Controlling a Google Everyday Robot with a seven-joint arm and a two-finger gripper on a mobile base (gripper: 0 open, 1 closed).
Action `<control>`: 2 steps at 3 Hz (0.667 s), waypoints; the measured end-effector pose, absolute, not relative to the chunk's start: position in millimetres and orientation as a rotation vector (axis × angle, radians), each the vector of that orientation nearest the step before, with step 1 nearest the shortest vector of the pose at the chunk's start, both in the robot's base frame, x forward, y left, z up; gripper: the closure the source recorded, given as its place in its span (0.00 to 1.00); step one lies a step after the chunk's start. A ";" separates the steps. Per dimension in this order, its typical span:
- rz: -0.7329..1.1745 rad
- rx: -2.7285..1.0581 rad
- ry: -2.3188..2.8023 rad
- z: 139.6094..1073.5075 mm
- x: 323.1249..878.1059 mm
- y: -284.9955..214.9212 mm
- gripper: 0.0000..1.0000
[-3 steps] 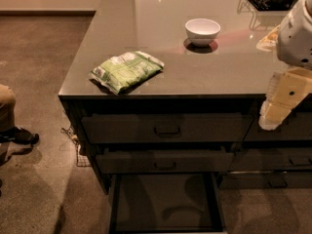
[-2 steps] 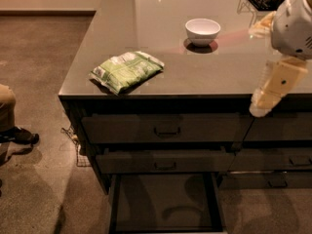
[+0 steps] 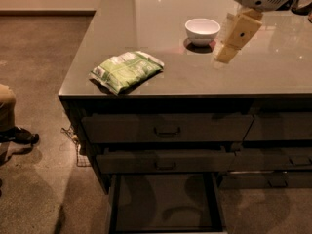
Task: Place green jalapeno chip bag into bottom drawer
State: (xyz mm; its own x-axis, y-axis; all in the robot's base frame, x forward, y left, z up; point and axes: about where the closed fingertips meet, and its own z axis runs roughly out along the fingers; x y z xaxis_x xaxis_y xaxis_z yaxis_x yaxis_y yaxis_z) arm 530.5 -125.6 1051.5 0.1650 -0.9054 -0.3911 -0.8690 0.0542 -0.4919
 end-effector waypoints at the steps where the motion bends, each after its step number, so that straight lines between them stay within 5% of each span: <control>1: -0.071 -1.796 1.687 1051.3 530.4 -125.5 0.00; 2: -0.048 -1.807 1.683 1036.3 539.2 -121.6 0.00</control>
Offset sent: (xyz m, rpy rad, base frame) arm 0.0217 0.0055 -0.0367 0.0159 0.0374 0.0262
